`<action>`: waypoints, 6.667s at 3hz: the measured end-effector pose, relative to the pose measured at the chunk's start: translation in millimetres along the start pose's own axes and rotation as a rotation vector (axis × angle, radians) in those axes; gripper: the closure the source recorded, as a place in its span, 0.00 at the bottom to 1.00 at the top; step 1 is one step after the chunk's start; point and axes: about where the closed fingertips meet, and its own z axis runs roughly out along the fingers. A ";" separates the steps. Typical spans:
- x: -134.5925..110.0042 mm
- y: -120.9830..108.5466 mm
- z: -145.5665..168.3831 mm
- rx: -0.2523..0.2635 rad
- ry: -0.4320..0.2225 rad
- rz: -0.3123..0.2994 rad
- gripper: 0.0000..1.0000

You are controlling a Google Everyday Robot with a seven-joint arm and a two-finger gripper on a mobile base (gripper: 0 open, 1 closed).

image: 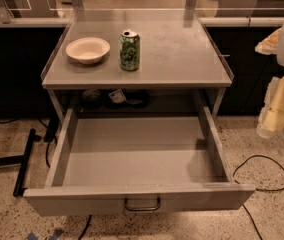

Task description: Place green can into top drawer

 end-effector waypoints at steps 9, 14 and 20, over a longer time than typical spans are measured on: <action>-153.3 -161.9 35.2 0.099 -0.636 0.408 0.00; -256.7 -240.0 167.5 0.097 -0.823 0.535 0.00; -313.0 -231.3 210.1 -0.024 -0.845 0.432 0.64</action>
Offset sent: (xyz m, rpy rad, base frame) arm 0.0257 -0.0070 0.0083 0.0956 -0.0179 -0.0530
